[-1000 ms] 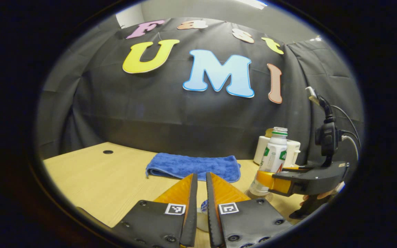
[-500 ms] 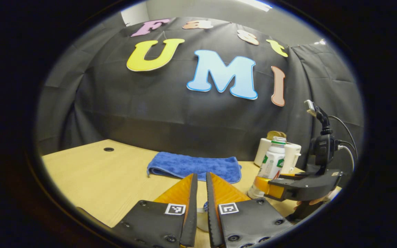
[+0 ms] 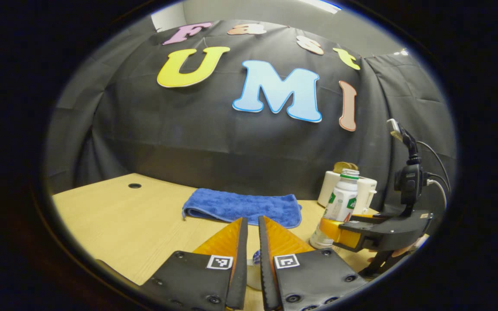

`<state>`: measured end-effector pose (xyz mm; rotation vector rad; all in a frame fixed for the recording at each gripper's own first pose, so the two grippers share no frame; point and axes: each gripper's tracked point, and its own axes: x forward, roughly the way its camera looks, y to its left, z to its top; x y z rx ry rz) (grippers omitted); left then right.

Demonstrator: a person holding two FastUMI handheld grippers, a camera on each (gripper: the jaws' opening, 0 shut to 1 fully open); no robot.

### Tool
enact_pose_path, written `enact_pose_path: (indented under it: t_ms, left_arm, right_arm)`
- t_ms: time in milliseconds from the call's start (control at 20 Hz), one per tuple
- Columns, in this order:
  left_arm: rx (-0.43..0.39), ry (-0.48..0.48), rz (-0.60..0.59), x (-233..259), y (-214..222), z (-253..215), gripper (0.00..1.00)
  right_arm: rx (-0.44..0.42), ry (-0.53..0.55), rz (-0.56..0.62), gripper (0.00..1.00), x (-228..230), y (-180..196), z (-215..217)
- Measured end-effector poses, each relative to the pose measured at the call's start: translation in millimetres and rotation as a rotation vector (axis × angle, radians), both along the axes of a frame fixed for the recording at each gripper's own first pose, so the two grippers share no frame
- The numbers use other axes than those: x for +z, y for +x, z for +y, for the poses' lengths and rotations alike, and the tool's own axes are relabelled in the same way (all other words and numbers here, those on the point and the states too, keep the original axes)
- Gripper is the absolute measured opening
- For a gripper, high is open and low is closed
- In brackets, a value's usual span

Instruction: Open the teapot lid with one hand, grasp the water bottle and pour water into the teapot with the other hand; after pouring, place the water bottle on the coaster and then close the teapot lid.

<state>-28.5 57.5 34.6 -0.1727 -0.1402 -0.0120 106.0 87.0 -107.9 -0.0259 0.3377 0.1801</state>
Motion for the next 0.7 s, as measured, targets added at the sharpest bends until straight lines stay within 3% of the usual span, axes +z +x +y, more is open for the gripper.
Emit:
enact_pose_path:
  t_ms: [300,550,600,700]
  left_arm:
    - [-0.005,-0.005,0.0,0.6,-1.8,-1.0,0.21]
    - [-0.019,0.0,-0.025,9.5,-13.8,-5.1,0.21]
    - [-0.029,-0.002,-0.038,15.3,-17.8,-8.8,0.28]
    - [-0.033,0.001,-0.059,21.1,-29.0,-10.6,0.23]
  right_arm:
    - [-0.025,-0.023,-0.102,0.84,26.8,-28.0,-14.2]
    - [-0.032,0.026,-0.17,0.84,44.1,-71.3,-16.2]
    - [-0.035,0.028,-0.183,0.84,47.3,-80.4,-16.9]
    - [-0.039,0.02,-0.211,0.83,52.0,-97.1,-19.7]
